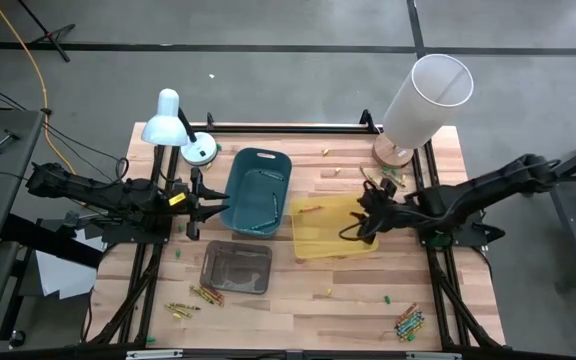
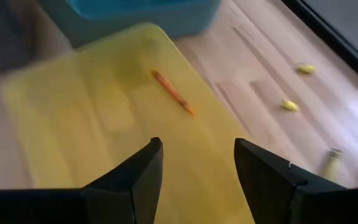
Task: Sort crayons
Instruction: Adjust the yellow bin
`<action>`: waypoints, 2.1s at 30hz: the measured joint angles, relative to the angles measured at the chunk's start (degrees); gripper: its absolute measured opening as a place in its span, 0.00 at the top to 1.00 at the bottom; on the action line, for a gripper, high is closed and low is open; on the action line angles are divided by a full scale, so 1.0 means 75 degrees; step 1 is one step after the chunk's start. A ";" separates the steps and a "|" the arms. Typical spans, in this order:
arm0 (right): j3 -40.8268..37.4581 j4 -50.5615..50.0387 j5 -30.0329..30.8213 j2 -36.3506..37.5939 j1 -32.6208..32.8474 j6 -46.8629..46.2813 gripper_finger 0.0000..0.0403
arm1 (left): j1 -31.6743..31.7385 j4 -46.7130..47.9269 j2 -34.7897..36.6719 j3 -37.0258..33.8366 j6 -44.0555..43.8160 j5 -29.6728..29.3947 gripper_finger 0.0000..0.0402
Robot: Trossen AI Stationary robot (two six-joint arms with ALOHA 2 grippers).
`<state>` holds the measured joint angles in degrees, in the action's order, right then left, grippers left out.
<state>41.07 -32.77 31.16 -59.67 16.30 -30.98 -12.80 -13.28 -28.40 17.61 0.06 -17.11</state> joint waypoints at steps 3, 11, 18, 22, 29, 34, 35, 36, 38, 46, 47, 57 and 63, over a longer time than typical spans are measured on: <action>-0.0381 0.0613 -0.0012 0.0324 0.0044 0.0162 0.52 | 0.0000 -0.0006 0.0001 0.0000 0.0003 -0.0002 0.74; -0.0299 0.0634 0.0029 0.0415 0.0019 0.0047 0.52 | 0.0000 -0.0011 0.0000 0.0000 0.0014 -0.0003 0.74; -0.0293 -0.0448 0.0246 0.0412 -0.1138 -0.2014 0.52 | 0.0003 -0.0014 0.0000 0.0000 0.0019 -0.0003 0.74; -0.0293 -0.1609 0.0195 0.0412 -0.2155 -0.2653 0.52 | 0.0003 -0.0052 0.0003 0.0000 0.0020 -0.0006 0.74; -0.0290 -0.3109 -0.0813 0.0157 -0.3668 -0.3266 0.52 | 0.0003 -0.0055 0.0002 0.0000 0.0118 -0.0008 0.74; -0.0290 -0.3324 -0.1721 -0.0597 -0.4047 -0.2967 0.52 | 0.0003 -0.0050 0.0000 0.0000 0.0145 -0.0008 0.74; -0.0290 -0.3310 -0.1810 -0.0782 -0.4070 -0.2821 0.52 | 0.0003 -0.0050 0.0000 0.0000 0.0145 -0.0008 0.74; -0.0290 -0.3298 -0.1862 -0.0967 -0.4076 -0.2641 0.52 | 0.0003 -0.0051 0.0000 0.0000 0.0142 -0.0008 0.74; -0.0290 -0.3283 -0.1981 -0.1370 -0.4075 -0.2383 0.52 | 0.0003 -0.0050 0.0000 0.0000 0.0104 -0.0008 0.74; -0.0290 -0.3213 -0.2014 -0.2658 -0.4075 -0.2006 0.52 | 0.0003 -0.0050 0.0000 0.0000 0.0081 -0.0008 0.74; -0.0287 -0.3195 -0.2029 -0.2777 -0.4075 -0.2009 0.52 | 0.0003 -0.0050 0.0000 0.0000 0.0081 -0.0008 0.74; -0.0281 -0.2857 -0.1895 -0.3403 -0.4087 -0.1857 0.52 | 0.0003 -0.0044 0.0001 0.0000 0.0078 -0.0006 0.74; -0.0220 -0.2471 -0.2020 -0.3345 -0.4122 -0.1706 0.52 | 0.0003 -0.0048 0.0000 0.0000 0.0078 -0.0006 0.74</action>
<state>39.42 -51.30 16.01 -84.75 -14.61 -43.77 -12.78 -13.64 -28.40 17.61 0.64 -17.15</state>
